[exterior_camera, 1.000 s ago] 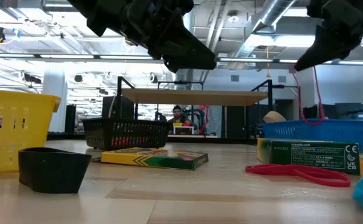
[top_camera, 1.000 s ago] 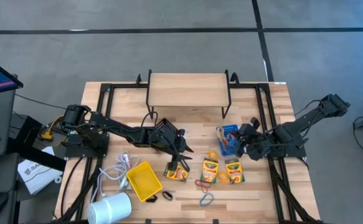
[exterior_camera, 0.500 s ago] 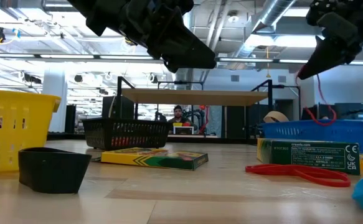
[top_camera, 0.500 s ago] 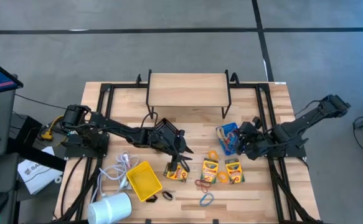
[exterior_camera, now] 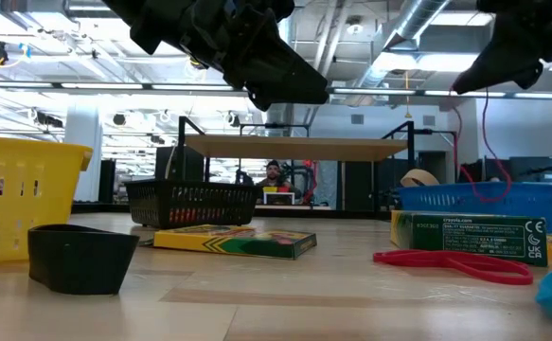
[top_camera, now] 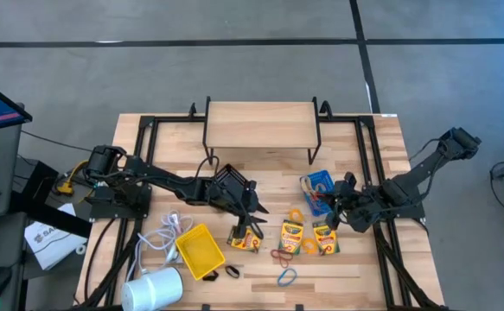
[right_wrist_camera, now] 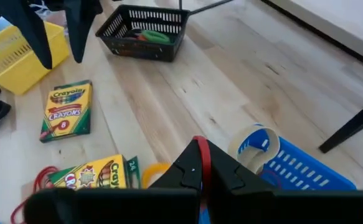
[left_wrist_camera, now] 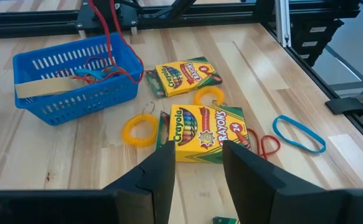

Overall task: Pick & Place Office Desk Supplies
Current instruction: Put the red rubber band into the blue bin

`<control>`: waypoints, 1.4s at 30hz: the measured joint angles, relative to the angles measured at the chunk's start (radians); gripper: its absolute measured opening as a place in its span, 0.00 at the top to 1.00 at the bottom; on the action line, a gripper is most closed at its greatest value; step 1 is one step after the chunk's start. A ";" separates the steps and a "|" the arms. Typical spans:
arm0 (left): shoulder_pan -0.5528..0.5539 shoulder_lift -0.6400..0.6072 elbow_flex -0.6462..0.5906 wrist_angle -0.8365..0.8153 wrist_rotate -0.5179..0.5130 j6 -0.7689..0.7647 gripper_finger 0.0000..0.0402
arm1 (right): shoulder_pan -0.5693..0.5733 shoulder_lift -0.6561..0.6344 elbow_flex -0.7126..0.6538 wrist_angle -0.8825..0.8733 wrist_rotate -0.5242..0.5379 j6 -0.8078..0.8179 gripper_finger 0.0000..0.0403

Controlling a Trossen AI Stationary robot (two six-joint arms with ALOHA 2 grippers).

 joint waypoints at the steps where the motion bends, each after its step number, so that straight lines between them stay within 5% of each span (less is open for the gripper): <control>1: 0.000 0.000 0.000 0.000 0.000 0.001 0.68 | 0.003 0.000 0.000 0.001 0.011 0.000 1.00; 19: 0.006 0.000 0.000 0.000 0.000 0.026 0.68 | 0.003 -0.003 0.000 0.357 -0.057 -0.253 1.00; 42: 0.006 0.000 0.000 0.000 0.000 0.025 0.68 | -0.094 -0.002 0.000 0.109 -0.004 -0.173 1.00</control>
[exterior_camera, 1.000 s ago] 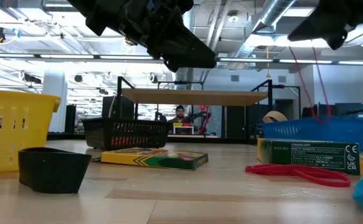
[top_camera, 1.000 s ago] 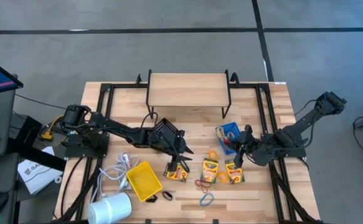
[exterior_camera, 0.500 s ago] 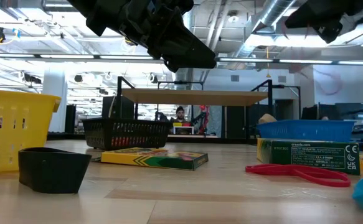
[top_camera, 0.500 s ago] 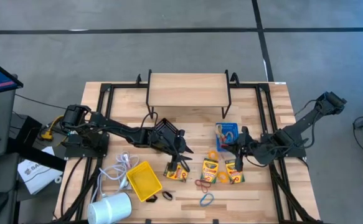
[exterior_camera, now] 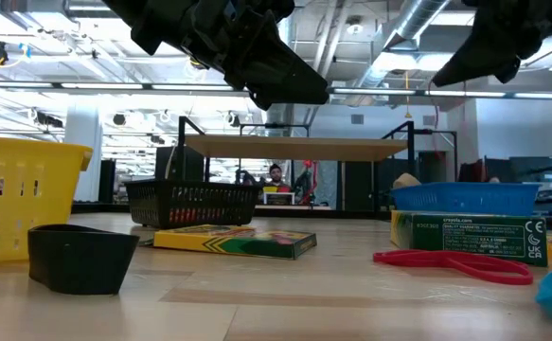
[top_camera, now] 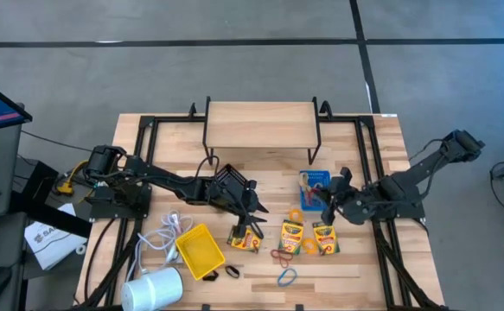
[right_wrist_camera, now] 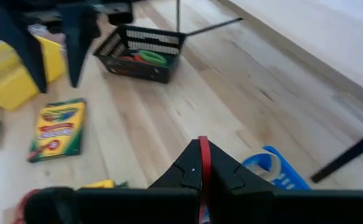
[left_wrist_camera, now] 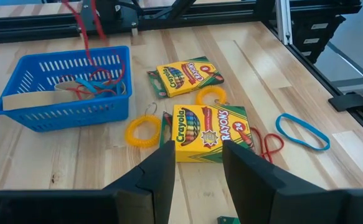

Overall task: Pick & Place Office Desk Supplies
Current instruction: Put the red rubber band into the blue bin

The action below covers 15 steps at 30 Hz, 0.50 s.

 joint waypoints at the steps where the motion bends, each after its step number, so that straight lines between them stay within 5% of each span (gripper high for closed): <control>1: 0.000 0.000 0.000 0.000 0.000 0.000 0.68 | -0.009 0.000 0.000 -0.015 -0.001 0.004 1.00; 15: 0.001 0.000 0.000 0.002 0.000 0.000 0.68 | -0.043 0.000 0.000 -0.175 -0.003 0.058 0.94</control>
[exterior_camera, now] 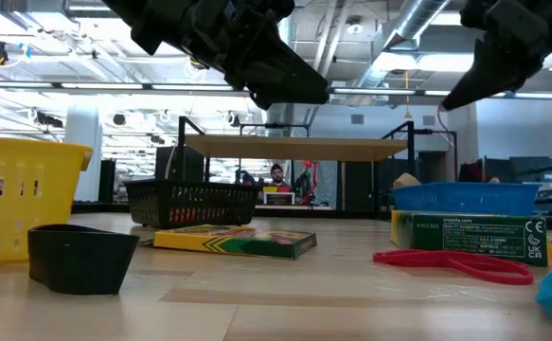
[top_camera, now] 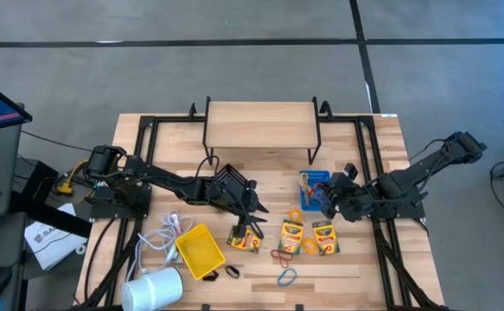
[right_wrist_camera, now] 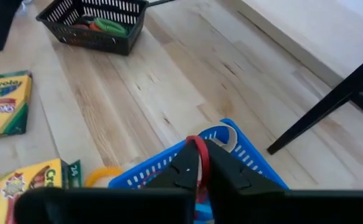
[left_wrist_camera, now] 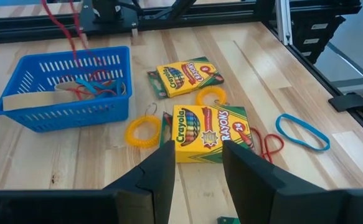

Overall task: Pick & Place Office Desk Supplies
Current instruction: Put the red rubber band into the blue bin

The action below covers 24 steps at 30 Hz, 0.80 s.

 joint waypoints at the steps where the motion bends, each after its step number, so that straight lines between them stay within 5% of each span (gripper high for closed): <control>1: 0.000 0.000 0.000 0.002 0.000 0.000 0.68 | 0.000 0.000 0.000 -0.006 0.000 -0.003 0.92; 14: -0.012 0.000 0.001 0.047 0.000 -0.022 0.68 | 0.001 0.000 0.000 -0.033 0.000 -0.006 0.62; 24: -0.077 0.000 0.001 0.179 0.003 -0.090 0.68 | 0.001 0.001 0.000 0.067 0.000 -0.078 0.54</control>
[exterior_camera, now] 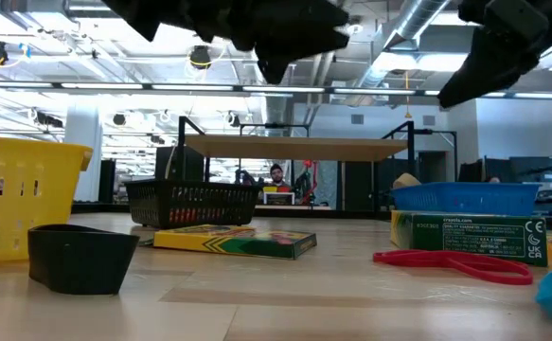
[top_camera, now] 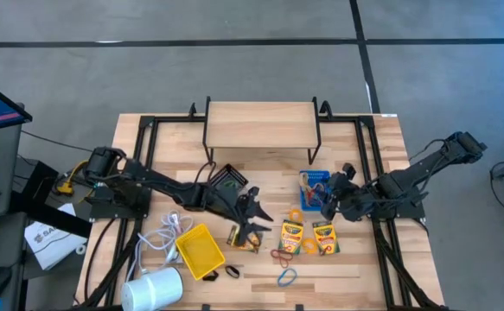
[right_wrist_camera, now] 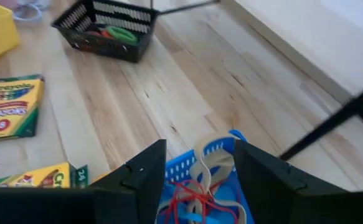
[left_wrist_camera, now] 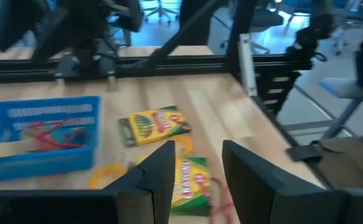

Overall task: Pick & Place Office Desk Supplies
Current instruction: Put the red rubber band into the blue bin

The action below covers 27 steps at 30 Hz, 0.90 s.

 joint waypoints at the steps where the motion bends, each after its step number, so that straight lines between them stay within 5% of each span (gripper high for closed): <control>1: -0.011 0.000 0.000 0.005 0.000 0.000 0.68 | 0.000 0.000 0.000 0.019 0.000 -0.027 0.54; 7: -0.067 0.000 0.000 0.025 -0.015 -0.018 0.68 | -0.001 0.000 0.000 0.186 0.001 -0.209 0.56; 19: -0.193 0.043 0.000 -0.028 -0.303 -0.132 0.68 | -0.029 0.000 0.000 0.253 -0.017 -0.279 0.58; 27: -0.168 0.202 0.043 -0.006 -0.218 -0.153 0.68 | -0.076 0.000 0.000 0.241 -0.059 -0.275 0.58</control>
